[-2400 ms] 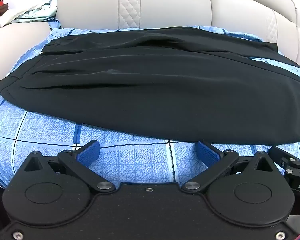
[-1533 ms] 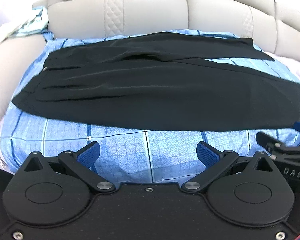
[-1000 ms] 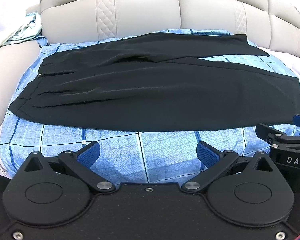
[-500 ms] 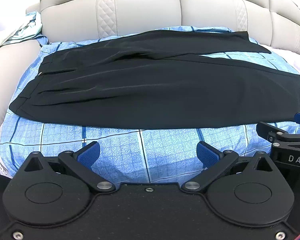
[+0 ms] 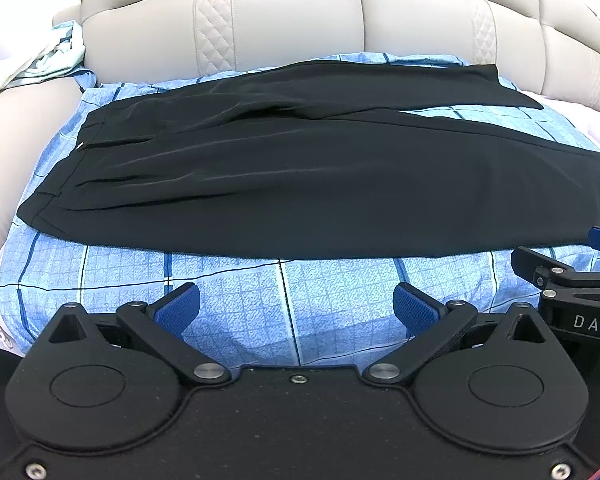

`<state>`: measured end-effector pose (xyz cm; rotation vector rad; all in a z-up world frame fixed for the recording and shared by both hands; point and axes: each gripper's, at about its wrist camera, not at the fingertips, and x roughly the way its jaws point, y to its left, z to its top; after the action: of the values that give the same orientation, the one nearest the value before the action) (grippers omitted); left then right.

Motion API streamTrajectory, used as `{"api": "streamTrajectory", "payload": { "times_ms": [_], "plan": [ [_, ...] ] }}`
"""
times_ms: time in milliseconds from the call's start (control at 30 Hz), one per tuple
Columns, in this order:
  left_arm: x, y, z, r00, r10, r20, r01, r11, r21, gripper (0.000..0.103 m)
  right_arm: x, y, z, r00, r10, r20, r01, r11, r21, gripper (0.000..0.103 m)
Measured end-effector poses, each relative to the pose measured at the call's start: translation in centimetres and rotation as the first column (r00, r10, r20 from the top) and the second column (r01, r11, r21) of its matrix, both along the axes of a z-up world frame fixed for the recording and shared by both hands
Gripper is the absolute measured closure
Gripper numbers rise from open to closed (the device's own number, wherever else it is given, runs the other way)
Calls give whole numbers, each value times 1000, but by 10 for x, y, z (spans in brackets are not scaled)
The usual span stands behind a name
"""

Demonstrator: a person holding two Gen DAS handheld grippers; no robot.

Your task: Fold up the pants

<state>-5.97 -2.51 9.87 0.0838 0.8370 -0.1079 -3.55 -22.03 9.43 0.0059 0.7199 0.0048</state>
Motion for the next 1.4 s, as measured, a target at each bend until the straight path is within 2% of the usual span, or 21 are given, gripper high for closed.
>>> {"api": "streamTrajectory", "payload": {
  "times_ms": [1400],
  "plan": [
    [2, 4, -3, 1000, 15, -8, -15, 1000, -4, 0, 2, 0, 0, 1000, 8, -4, -8, 1000, -24, 0]
  ]
}}
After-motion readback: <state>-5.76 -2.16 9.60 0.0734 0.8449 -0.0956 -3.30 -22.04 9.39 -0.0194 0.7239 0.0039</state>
